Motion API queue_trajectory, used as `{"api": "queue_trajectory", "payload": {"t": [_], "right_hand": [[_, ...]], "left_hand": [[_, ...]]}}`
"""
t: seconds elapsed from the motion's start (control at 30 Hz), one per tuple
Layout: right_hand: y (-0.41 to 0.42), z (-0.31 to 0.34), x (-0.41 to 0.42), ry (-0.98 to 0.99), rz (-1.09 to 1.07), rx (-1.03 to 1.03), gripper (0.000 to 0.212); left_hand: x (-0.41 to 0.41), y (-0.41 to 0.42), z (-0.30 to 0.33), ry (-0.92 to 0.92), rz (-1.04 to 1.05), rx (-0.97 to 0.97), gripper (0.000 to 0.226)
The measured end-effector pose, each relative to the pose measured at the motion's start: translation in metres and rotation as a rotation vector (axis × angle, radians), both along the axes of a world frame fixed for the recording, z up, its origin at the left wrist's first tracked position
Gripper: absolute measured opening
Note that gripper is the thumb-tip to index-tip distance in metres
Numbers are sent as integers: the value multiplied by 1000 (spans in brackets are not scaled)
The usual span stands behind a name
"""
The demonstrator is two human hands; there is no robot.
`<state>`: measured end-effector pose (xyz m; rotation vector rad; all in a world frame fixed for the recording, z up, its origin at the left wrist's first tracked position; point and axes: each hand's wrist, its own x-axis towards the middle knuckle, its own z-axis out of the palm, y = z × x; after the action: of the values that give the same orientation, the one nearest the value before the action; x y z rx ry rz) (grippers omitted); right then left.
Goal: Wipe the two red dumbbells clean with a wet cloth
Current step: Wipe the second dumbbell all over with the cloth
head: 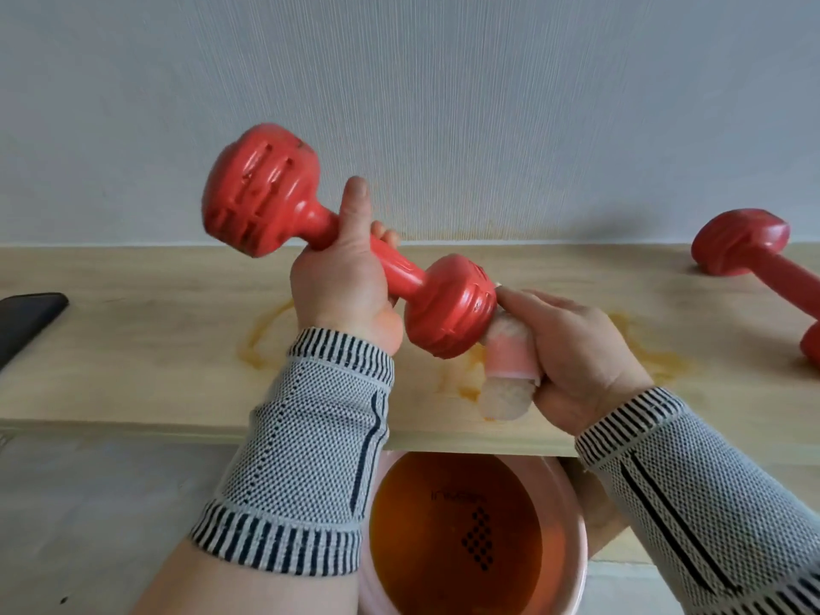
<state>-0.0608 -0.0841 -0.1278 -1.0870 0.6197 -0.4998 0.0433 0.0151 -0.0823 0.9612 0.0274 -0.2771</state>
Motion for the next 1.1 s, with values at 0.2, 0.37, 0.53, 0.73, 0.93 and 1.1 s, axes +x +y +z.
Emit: {"api": "queue_trajectory", "payload": {"t": [0.2,0.37,0.53,0.73,0.93,1.1], "right_hand": [[-1,4,-1,33,84,-114,19],[-1,22,-6,-44,-125,-759,20],[25,9,2,-61,149,-1421,30],[-3,4,5,194,-60,-1396,25],[-20,2,-3,338,-47,-334,16],[-4,8,-6,209,470,193,67]], "left_hand": [[14,6,-3,16,-70,-157,23],[14,6,-6,-144,-45,-66,32],[7,0,-13,-286,-104,53,48],[4,0,-15,-387,-138,104,33],[10,5,-9,-304,-206,-117,25],[7,8,-6,-271,-300,-229,34]]}}
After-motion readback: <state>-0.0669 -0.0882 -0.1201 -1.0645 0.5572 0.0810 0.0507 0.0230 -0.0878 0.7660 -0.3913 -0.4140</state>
